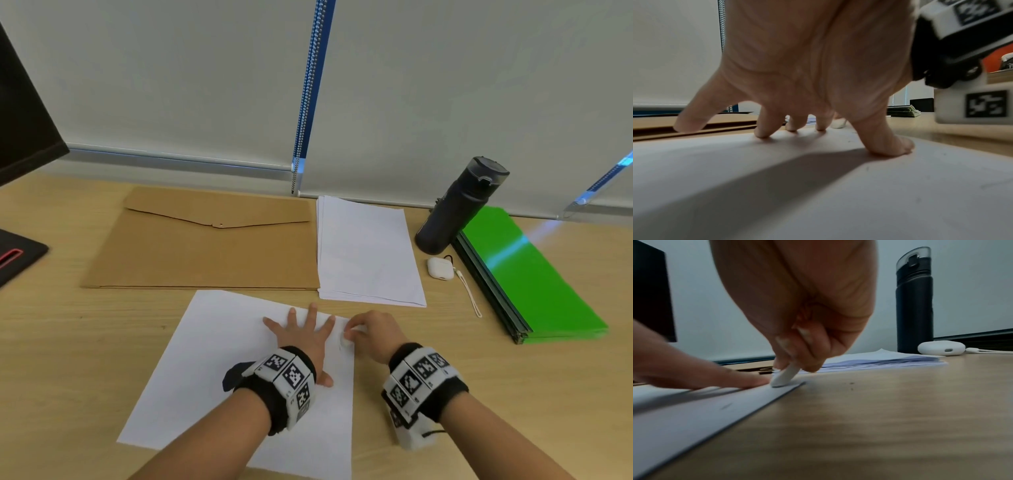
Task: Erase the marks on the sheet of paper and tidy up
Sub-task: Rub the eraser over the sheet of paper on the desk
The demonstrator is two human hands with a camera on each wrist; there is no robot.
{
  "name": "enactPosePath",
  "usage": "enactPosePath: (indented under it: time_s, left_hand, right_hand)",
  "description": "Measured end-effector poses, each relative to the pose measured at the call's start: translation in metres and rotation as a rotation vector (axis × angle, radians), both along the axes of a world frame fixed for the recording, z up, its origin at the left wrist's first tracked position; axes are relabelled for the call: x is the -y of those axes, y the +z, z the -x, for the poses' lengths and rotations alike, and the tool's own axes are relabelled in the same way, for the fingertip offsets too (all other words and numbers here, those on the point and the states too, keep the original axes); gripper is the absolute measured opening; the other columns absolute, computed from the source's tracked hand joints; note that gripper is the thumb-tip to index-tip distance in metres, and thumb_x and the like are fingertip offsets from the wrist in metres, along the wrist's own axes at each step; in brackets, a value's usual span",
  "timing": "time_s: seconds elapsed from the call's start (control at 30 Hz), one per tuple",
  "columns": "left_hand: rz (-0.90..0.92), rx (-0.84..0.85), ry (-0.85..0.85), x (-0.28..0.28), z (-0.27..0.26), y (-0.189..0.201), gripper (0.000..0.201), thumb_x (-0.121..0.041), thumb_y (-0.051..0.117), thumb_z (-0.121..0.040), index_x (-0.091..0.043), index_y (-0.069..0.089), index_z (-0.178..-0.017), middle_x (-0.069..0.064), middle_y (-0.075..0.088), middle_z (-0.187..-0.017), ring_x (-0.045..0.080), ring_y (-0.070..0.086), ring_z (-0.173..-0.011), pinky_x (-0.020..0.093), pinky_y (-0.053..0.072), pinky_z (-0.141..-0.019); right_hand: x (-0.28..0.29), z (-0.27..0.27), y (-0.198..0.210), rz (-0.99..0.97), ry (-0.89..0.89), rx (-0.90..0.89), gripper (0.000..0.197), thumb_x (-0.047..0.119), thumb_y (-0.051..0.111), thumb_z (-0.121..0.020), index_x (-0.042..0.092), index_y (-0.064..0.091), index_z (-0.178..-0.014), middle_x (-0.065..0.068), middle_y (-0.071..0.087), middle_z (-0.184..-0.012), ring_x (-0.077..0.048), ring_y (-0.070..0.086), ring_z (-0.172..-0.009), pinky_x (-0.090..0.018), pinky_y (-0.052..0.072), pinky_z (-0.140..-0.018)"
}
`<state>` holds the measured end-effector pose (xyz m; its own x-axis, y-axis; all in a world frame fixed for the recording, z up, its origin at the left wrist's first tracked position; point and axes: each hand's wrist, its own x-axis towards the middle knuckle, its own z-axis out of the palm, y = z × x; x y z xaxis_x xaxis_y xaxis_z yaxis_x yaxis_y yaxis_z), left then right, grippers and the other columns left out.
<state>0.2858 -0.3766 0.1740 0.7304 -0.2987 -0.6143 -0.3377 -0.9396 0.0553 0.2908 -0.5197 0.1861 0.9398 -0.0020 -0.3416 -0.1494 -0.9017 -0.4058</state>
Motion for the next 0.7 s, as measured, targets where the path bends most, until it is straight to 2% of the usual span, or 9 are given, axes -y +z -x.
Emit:
enactPosePath:
  time_s: [0.1,0.17,0.27,0.37,0.53,0.6,0.7]
  left_hand:
    - [-0.005,-0.006,0.0,0.0,0.0,-0.001,0.107,-0.061,0.059,-0.081,-0.034,-0.021,-0.146,0.004,-0.027,-0.155,0.041,-0.011,-0.143,0.076,0.007,-0.101]
    - [-0.008,-0.004,-0.001,0.0,0.0,-0.001,0.107,-0.062,0.06,-0.081,-0.034,-0.021,-0.146,0.004,-0.027,-0.155,0.041,-0.011,-0.143,0.076,0.007,-0.101]
    - [0.001,-0.003,0.003,0.0,0.0,-0.001,0.108,-0.062,0.061,-0.08,-0.034,-0.019,-0.147,0.005,-0.027,-0.155,0.041,-0.011,-0.143,0.076,0.007,-0.101]
    - [-0.001,-0.005,0.003,0.0,-0.001,-0.001,0.108,-0.062,0.061,-0.08,-0.034,-0.02,-0.147,0.004,-0.028,-0.155,0.041,-0.011,-0.143,0.076,0.007,-0.101]
    - [-0.008,-0.004,-0.005,-0.001,0.0,0.0,0.107,-0.063,0.058,-0.081,-0.034,-0.021,-0.146,0.004,-0.028,-0.155,0.04,-0.011,-0.144,0.076,0.007,-0.101]
    - [-0.003,-0.003,-0.007,-0.002,0.001,0.001,0.106,-0.063,0.058,-0.081,-0.034,-0.02,-0.147,0.004,-0.027,-0.155,0.04,-0.011,-0.144,0.076,0.007,-0.101]
    - [0.028,0.002,-0.011,-0.004,0.001,0.0,0.106,-0.062,0.059,-0.08,-0.035,-0.017,-0.148,0.004,-0.025,-0.156,0.039,-0.01,-0.144,0.077,0.007,-0.1]
  right_hand:
    - [-0.005,-0.013,0.0,-0.061,-0.103,0.078,0.019,0.018,0.055,-0.09,0.012,0.07,-0.101,-0.007,0.066,-0.113,-0.021,0.057,-0.11,-0.021,0.037,-0.085]
    - [-0.006,-0.009,-0.003,-0.09,-0.14,0.104,0.021,0.019,0.055,-0.09,0.011,0.069,-0.104,-0.007,0.067,-0.113,-0.021,0.058,-0.11,-0.02,0.038,-0.085]
    - [-0.001,0.008,-0.006,-0.062,-0.055,0.05,0.024,0.023,0.056,-0.091,0.013,0.068,-0.11,-0.004,0.066,-0.117,-0.019,0.058,-0.112,-0.022,0.039,-0.092]
    - [0.003,0.007,-0.003,-0.021,0.003,-0.023,0.022,0.022,0.057,-0.089,0.015,0.069,-0.106,-0.003,0.066,-0.117,-0.019,0.056,-0.111,-0.024,0.04,-0.093]
    - [-0.006,-0.011,-0.001,-0.12,-0.16,0.113,0.022,0.021,0.056,-0.09,0.012,0.069,-0.105,-0.007,0.066,-0.116,-0.021,0.056,-0.111,-0.022,0.039,-0.089]
    - [-0.005,-0.002,-0.002,-0.107,-0.081,0.093,0.024,0.022,0.055,-0.091,0.013,0.068,-0.109,-0.006,0.066,-0.117,-0.02,0.057,-0.112,-0.021,0.039,-0.091]
    - [0.007,0.009,0.002,-0.014,0.089,-0.078,0.022,0.023,0.056,-0.09,0.018,0.069,-0.107,-0.001,0.065,-0.116,-0.017,0.057,-0.11,-0.022,0.04,-0.093]
